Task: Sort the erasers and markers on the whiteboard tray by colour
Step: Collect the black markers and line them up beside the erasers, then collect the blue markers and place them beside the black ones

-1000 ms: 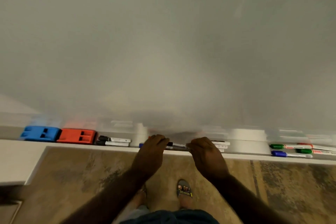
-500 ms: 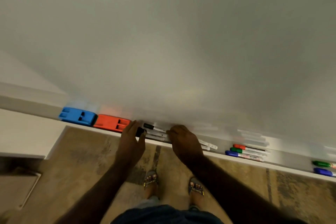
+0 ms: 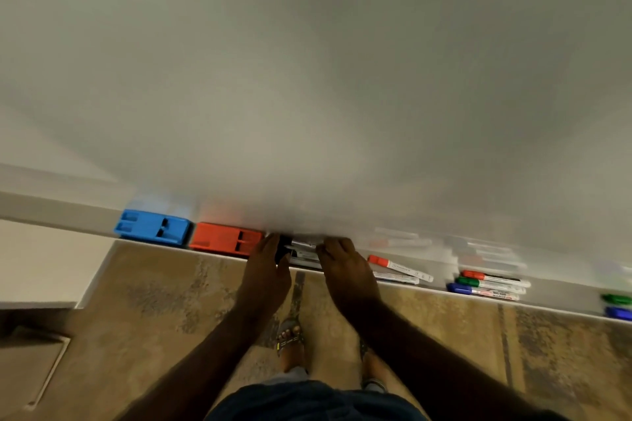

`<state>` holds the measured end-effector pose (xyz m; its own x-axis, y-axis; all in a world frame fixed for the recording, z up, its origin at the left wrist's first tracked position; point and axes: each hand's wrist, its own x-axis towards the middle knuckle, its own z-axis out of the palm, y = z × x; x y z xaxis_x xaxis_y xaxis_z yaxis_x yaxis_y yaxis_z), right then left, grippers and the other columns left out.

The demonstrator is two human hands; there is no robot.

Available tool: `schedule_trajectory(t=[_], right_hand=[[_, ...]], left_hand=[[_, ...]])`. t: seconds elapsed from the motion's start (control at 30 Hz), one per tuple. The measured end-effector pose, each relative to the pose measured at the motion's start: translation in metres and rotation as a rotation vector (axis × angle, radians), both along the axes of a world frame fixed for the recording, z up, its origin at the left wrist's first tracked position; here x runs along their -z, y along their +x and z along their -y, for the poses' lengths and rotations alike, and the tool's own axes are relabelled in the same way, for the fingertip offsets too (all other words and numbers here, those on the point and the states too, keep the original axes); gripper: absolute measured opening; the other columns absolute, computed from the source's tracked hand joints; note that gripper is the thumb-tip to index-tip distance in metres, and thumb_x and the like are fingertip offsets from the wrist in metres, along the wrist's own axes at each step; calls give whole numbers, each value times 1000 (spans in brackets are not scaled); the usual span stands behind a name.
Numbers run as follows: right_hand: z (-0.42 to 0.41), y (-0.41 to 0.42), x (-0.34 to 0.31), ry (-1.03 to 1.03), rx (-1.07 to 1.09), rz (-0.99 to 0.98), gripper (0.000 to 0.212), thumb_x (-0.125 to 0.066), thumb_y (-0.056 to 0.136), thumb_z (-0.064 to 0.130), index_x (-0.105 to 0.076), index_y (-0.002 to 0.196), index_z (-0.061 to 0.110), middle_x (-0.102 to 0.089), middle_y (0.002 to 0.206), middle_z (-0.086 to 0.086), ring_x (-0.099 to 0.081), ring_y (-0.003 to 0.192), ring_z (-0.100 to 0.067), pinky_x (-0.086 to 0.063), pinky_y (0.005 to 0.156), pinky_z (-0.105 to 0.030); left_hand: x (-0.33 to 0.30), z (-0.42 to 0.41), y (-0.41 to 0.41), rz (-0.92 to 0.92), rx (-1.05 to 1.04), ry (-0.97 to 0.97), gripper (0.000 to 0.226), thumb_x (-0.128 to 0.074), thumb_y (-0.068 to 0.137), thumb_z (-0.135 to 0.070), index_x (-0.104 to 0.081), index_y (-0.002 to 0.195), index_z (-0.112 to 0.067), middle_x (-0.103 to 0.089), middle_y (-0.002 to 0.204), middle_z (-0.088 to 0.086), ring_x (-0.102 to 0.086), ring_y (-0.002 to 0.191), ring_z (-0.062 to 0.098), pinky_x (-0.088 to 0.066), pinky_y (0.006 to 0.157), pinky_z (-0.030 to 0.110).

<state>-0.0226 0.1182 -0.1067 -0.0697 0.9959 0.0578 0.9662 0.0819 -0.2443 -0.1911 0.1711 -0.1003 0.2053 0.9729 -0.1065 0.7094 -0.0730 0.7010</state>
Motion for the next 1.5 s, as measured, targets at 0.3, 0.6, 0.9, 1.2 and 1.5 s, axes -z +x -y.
schedule_trajectory(t=[0.3,0.6,0.9,1.2,1.5], right_hand=[[15,9,7,-39,294,-253,33,-67,88,2,-69,120,10,-68,118,-7,-62,105,-22,-56,85,-31],[7,5,10,-163,611,-697,27,-77,86,21,-71,113,21,-72,101,8,-66,87,-2,-59,79,-25],[8,8,1,-147,666,-760,21,-79,84,17,-74,104,19,-74,96,6,-66,84,-3,-60,79,-26],[57,82,-15,-36,562,-494,16,-71,93,18,-71,106,27,-65,99,17,-61,86,2,-49,77,-15],[71,146,-18,-140,257,-135,23,-68,89,6,-77,108,15,-72,103,-2,-64,95,-21,-53,78,-32]], left_hand=[[-1,0,-1,-2,3,3,33,-66,92,-5,-64,124,-14,-68,122,6,-62,113,25,-42,89,25],[-4,0,-2,14,7,-53,36,-64,95,-10,-61,130,-13,-66,129,8,-60,120,25,-42,94,26],[-12,2,-1,3,28,-38,32,-64,95,-10,-63,126,-14,-66,121,-3,-59,109,11,-41,87,13],[-28,11,8,25,-36,-20,39,-66,96,-18,-60,134,-11,-65,120,-2,-60,105,13,-49,85,21],[-33,42,45,50,17,-81,39,-63,98,-24,-58,136,-17,-64,134,4,-60,114,11,-53,93,30]])
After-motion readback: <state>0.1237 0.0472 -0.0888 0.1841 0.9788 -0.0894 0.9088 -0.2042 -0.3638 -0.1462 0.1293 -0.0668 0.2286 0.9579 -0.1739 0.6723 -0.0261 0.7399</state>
